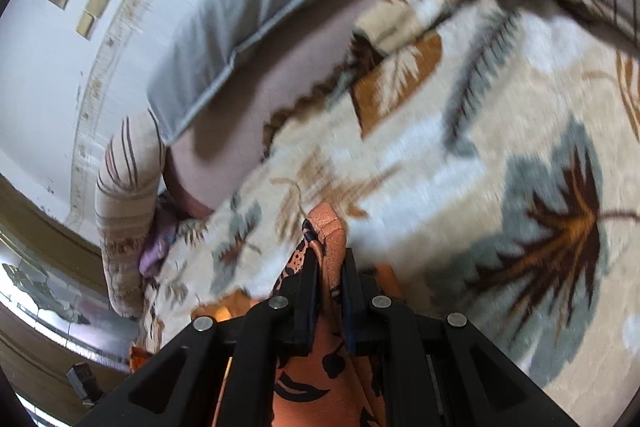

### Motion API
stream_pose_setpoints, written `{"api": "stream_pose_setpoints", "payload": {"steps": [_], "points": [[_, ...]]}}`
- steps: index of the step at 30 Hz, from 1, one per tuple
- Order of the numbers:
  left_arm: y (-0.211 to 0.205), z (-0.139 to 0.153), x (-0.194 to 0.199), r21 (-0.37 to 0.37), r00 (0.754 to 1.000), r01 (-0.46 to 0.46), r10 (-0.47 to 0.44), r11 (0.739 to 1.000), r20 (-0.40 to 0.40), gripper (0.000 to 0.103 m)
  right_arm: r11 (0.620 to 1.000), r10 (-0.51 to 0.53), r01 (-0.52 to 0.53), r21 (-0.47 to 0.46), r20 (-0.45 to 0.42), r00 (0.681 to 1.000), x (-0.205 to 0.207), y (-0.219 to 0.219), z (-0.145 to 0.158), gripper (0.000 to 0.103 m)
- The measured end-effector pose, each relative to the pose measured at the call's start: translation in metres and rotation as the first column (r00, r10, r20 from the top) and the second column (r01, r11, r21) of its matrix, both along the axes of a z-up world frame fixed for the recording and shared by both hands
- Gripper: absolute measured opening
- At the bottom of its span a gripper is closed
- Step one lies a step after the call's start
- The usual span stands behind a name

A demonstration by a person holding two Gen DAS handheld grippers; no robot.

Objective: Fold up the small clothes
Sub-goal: 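Open both grippers to release the folded top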

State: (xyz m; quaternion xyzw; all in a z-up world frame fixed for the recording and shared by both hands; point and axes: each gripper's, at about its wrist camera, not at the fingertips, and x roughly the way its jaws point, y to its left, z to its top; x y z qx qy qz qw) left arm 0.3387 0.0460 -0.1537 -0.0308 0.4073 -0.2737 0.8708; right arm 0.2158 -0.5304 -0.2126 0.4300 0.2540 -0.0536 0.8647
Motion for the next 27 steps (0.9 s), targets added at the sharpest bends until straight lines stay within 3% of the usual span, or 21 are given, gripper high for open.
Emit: {"api": "stream_pose_setpoints", "payload": {"steps": [4, 6, 7, 8, 10, 11, 12, 14, 17, 19, 21, 22, 24, 27], "points": [[0.006, -0.027, 0.020, 0.057, 0.992, -0.099, 0.103, 0.993, -0.074, 0.005, 0.998, -0.033, 0.034, 0.043, -0.034, 0.999, 0.020, -0.005, -0.012, 0.013], [0.001, -0.047, 0.026, 0.182, 0.982, -0.145, 0.164, 0.972, -0.094, 0.005, 0.993, -0.023, 0.037, 0.112, -0.125, 0.992, 0.027, -0.010, -0.030, 0.020], [0.000, -0.055, 0.027, 0.207, 0.979, -0.158, 0.181, 0.966, -0.097, 0.005, 0.990, -0.023, 0.044, 0.134, -0.157, 0.987, 0.027, -0.013, -0.036, 0.023], [0.002, -0.058, 0.025, 0.211, 0.974, -0.180, 0.204, 0.961, -0.095, 0.005, 0.986, -0.034, 0.062, 0.156, -0.175, 0.984, 0.023, -0.018, -0.042, 0.030], [0.009, -0.056, 0.018, 0.184, 0.965, -0.230, 0.248, 0.955, -0.081, 0.005, 0.973, -0.099, 0.127, 0.191, -0.148, 0.984, 0.005, -0.031, -0.041, 0.059], [0.016, -0.050, 0.011, 0.158, 0.956, -0.274, 0.287, 0.949, -0.062, 0.005, 0.967, -0.139, 0.161, 0.198, -0.120, 0.983, -0.006, -0.036, -0.038, 0.083], [0.020, -0.044, 0.005, 0.143, 0.949, -0.304, 0.312, 0.942, -0.042, 0.005, 0.955, -0.199, 0.210, 0.210, -0.072, 0.977, -0.023, -0.042, -0.031, 0.085], [0.023, -0.030, -0.014, 0.107, 0.943, -0.332, 0.333, 0.937, 0.005, 0.006, 0.941, -0.239, 0.231, 0.246, 0.005, 0.971, -0.044, -0.046, -0.021, 0.085], [0.010, -0.010, -0.054, 0.085, 0.958, -0.282, 0.275, 0.956, 0.077, 0.006, 0.970, -0.128, 0.119, 0.212, 0.028, 0.991, -0.051, -0.027, -0.003, 0.085], [-0.005, -0.006, -0.080, 0.097, 0.968, -0.237, 0.227, 0.967, 0.107, 0.017, 0.994, -0.040, 0.040, 0.100, 0.001, 0.999, -0.048, 0.005, 0.011, 0.083], [-0.027, -0.010, -0.106, 0.157, 0.976, -0.195, 0.176, 0.968, 0.128, 0.059, 0.998, 0.059, -0.058, 0.012, -0.040, 0.997, -0.042, 0.039, 0.017, 0.067], [-0.034, -0.013, -0.116, 0.167, 0.977, -0.184, 0.161, 0.969, 0.141, 0.066, 0.995, 0.100, -0.101, -0.016, -0.067, 0.993, -0.040, 0.055, 0.016, 0.062], [-0.048, -0.023, -0.135, 0.174, 0.980, -0.156, 0.130, 0.972, 0.150, 0.069, 0.979, 0.184, -0.194, -0.064, -0.128, 0.974, -0.039, 0.093, 0.010, 0.051], [-0.057, -0.043, -0.134, 0.251, 0.990, -0.142, 0.133, 0.958, 0.052, 0.070, 0.942, 0.253, -0.299, -0.152, -0.264, 0.931, -0.036, 0.136, -0.010, 0.047]]}}
